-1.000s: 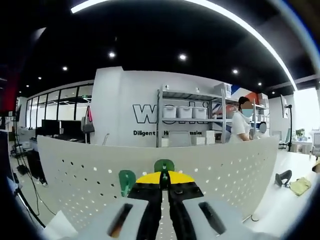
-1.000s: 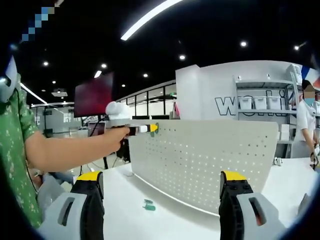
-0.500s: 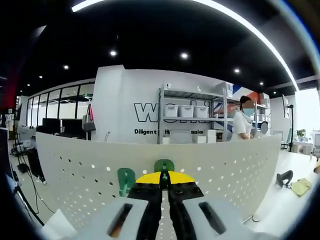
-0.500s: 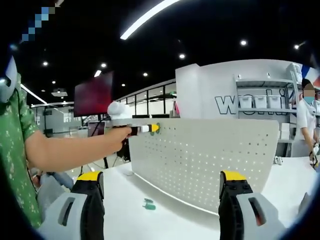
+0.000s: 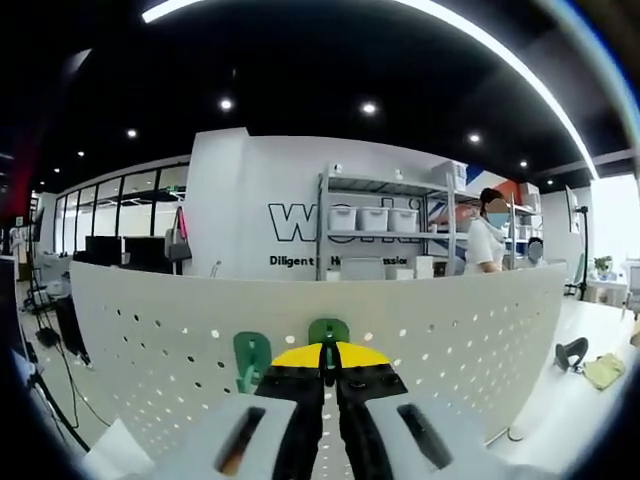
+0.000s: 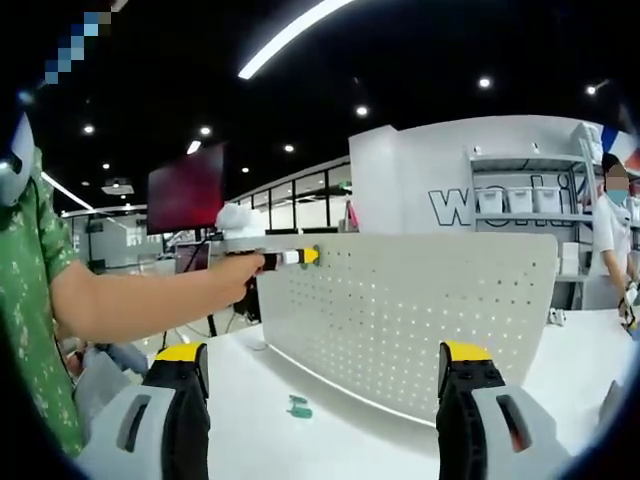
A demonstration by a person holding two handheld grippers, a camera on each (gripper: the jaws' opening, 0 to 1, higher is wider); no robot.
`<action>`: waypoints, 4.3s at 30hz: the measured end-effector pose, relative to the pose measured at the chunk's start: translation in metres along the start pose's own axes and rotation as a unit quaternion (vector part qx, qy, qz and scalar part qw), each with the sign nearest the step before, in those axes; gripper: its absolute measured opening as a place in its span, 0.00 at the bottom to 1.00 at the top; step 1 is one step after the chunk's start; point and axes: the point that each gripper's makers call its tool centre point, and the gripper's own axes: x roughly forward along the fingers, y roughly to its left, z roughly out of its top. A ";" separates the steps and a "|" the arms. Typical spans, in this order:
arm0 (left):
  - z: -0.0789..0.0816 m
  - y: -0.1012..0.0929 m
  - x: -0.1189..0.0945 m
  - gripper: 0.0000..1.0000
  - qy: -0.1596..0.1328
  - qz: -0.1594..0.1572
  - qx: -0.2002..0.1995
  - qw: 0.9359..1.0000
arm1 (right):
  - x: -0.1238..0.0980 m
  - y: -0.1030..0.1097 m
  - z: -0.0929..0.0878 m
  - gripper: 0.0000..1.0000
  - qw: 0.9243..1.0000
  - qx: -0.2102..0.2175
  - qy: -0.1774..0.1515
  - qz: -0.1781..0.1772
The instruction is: Insert the hook assembly into the mounting plate slot until the hook locks in place.
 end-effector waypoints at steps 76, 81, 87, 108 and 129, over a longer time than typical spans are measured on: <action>-0.020 -0.002 0.003 0.03 0.015 0.016 0.095 0.995 | 0.001 -0.003 -0.007 0.96 1.000 0.013 0.002 -0.001; -0.022 -0.001 0.001 0.05 0.014 0.015 0.086 0.996 | 0.001 -0.003 -0.007 0.96 1.000 0.012 0.003 -0.001; -0.025 -0.001 -0.001 0.07 0.015 0.014 0.082 0.996 | 0.002 -0.002 -0.007 0.96 1.000 0.012 0.003 0.000; -0.032 -0.005 -0.011 0.23 0.016 -0.004 0.050 0.999 | 0.004 0.004 -0.005 0.96 1.000 0.009 0.003 0.006; -0.045 -0.025 -0.030 0.67 0.031 -0.061 -0.017 0.998 | 0.005 0.010 -0.002 0.96 1.000 0.006 -0.001 0.010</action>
